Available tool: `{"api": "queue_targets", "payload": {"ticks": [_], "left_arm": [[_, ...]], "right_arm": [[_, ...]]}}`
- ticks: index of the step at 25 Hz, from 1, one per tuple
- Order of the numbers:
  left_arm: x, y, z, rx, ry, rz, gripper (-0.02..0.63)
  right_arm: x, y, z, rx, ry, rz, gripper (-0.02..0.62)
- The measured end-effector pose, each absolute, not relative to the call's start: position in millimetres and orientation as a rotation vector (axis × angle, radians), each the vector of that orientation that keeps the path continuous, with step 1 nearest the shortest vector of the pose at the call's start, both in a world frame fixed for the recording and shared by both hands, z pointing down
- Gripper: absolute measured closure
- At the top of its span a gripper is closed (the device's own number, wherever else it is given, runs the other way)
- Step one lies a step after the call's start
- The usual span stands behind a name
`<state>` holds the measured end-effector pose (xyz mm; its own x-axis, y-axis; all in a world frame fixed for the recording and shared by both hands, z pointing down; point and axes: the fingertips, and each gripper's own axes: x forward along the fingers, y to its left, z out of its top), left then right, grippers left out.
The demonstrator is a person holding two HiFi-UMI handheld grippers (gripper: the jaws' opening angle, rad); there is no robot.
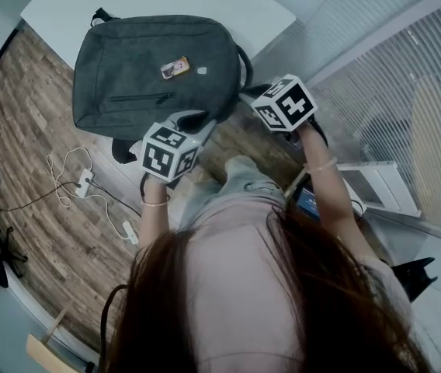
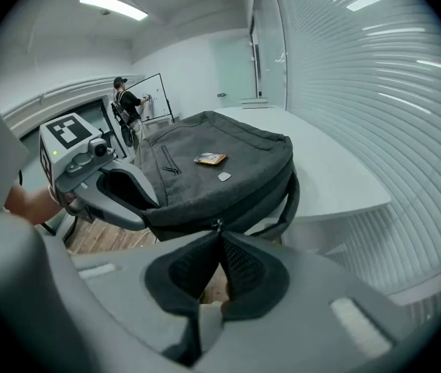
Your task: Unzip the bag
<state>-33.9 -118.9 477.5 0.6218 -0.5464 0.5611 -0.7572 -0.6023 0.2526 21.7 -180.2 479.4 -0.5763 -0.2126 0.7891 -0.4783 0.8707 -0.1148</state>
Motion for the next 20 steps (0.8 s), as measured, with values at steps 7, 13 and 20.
{"api": "queue_targets", "payload": {"ticks": [7,13,20], "left_arm": [[-33.2,-118.9,478.0,2.378,-1.043,0.61,0.515],[-33.0,-119.5,480.3,2.374,-1.034,0.606,0.515],[-32.9,-120.3,480.5,2.371,-1.045,0.604,0.514]], "right_arm": [[23.7,-191.1,479.1,0.419,-2.188,0.314,0.584],[25.1,-203.8,481.2,0.395,-2.193,0.273,0.584],[25.8,-222.7,480.4,0.384,-2.203,0.253,0.584]]}}
